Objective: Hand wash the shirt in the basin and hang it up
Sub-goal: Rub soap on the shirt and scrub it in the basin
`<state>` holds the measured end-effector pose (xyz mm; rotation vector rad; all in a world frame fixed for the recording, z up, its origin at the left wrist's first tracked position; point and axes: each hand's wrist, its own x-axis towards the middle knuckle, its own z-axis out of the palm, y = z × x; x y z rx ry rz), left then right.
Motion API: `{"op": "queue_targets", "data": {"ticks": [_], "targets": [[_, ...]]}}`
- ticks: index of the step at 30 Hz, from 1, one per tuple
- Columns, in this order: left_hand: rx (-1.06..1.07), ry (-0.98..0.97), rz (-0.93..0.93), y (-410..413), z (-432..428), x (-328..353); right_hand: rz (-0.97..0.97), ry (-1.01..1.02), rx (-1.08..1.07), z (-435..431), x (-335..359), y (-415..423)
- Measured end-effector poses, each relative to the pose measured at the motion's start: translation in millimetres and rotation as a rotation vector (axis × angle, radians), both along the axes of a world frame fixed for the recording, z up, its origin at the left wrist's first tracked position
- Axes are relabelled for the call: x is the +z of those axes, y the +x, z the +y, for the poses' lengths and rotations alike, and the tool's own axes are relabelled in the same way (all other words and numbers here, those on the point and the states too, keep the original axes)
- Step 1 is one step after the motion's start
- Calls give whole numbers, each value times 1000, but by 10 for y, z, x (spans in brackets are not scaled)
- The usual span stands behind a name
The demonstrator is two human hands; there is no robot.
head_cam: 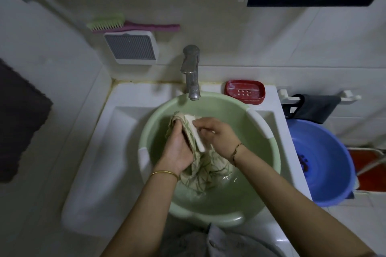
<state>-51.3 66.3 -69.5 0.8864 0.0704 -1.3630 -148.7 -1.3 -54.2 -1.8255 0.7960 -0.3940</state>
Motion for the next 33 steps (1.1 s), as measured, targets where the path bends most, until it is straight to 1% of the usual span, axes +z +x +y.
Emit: {"op": "queue_targets", "data": {"ticks": [2, 3, 4, 5, 6, 8, 9, 11, 12, 13, 15, 16, 17, 18, 20, 22, 24, 26, 27, 28, 30, 31, 33], "targets": [[49, 12, -3, 52, 17, 22, -74, 189, -130, -62, 18, -42], [68, 23, -1, 78, 26, 31, -61, 221, -211, -103, -29, -61], [82, 28, 2, 101, 36, 47, 0, 165, -258, -148, -97, -84], [92, 27, 6, 120, 42, 65, 116, 72, -233, -174, -184, -116], [97, 17, 9, 127, 49, 95, 233, 14, -121, -172, -289, -141], [104, -20, 18, 125, 55, 149, 397, 21, 126, -113, -485, -159], [107, -35, 22, 125, 54, 167, 449, 32, 174, -81, -573, -154], [115, -45, 21, 141, 47, 198, 491, -9, 126, -59, -659, -146], [124, -50, 25, 158, 46, 216, 450, 17, 52, -67, -652, -164], [137, -49, 23, 187, 45, 223, 359, 105, -55, -84, -639, -197], [150, -54, 12, 239, 43, 228, 88, 343, -298, -121, -473, -288], [150, -47, 4, 236, 44, 225, -55, 438, -379, -154, -369, -325], [155, -37, -2, 207, 36, 220, -186, 518, -407, -175, -263, -350], [161, -22, -9, 153, 14, 210, -292, 568, -377, -163, -135, -356], [171, 5, -21, 17, -54, 195, -395, 587, -260, -91, 65, -293], [174, 29, -21, -103, -135, 188, -364, 492, -171, 28, 130, -194], [159, 84, -44, -181, -188, 180, -260, 299, -112, 172, 78, -110], [132, 136, -39, -237, -191, 160, -170, 46, -136, 273, 12, -29], [114, 145, -32, -269, -178, 153, -140, -46, -166, 279, -19, 15], [106, 149, -27, -303, -164, 160, -102, -82, -194, 260, -46, 60], [125, 163, -43, -395, -156, 146, -49, -39, -263, 165, -94, 123], [147, 191, -73, -449, -169, 133, -58, 46, -300, 98, -98, 134], [222, 252, -159, -510, -210, 145, -151, 279, -372, 67, -110, 137]]}}
